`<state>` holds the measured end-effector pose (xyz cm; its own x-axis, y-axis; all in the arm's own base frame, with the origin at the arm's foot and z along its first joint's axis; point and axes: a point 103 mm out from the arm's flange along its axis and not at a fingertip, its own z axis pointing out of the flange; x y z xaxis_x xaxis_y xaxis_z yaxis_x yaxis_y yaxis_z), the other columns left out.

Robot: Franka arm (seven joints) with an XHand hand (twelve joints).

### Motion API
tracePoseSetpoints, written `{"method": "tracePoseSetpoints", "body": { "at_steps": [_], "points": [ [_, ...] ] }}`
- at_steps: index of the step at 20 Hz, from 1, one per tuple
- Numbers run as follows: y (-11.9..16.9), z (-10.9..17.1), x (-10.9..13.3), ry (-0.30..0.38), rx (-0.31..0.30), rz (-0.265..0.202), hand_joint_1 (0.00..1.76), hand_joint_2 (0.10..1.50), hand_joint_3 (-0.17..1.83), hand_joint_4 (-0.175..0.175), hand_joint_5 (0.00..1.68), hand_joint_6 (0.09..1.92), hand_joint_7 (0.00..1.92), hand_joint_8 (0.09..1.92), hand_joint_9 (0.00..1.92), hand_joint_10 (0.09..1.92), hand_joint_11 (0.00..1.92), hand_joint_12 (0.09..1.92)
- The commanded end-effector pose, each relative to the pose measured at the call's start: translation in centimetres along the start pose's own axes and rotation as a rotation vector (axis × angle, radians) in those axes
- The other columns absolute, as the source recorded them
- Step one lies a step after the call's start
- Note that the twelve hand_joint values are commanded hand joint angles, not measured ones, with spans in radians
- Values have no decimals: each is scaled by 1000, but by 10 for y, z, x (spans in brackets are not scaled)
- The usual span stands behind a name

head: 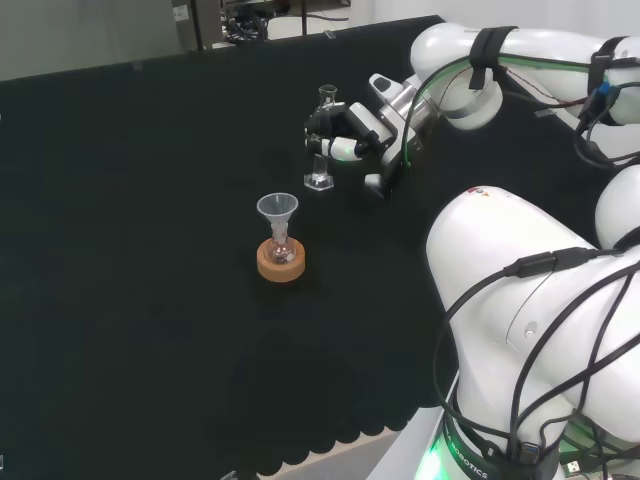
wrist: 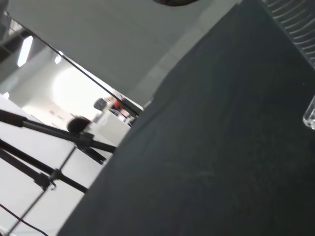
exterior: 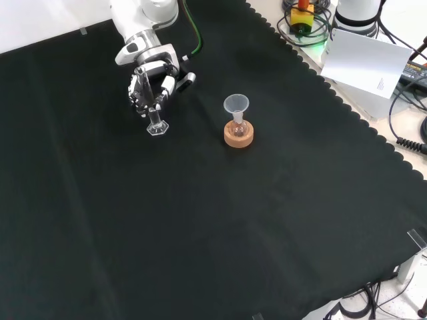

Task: Pick up the graduated cylinder.

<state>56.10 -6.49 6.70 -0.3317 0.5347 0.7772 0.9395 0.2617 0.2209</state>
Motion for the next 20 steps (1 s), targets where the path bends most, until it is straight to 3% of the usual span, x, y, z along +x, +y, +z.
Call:
{"method": "tracePoseSetpoints", "body": {
  "at_steps": [1,11,20],
  "points": [
    [-1,-13,8,-104,54,5,1148,1127,29,-174,945,1073,1151,462,1347,139,1159,824],
    [-8,-34,39,-241,125,8,1151,1119,33,-175,957,1062,1207,406,1383,109,1190,794],
    [-48,-45,83,-348,190,41,1152,1116,36,-175,960,1059,1219,398,1393,106,1197,791]
  ]
}}
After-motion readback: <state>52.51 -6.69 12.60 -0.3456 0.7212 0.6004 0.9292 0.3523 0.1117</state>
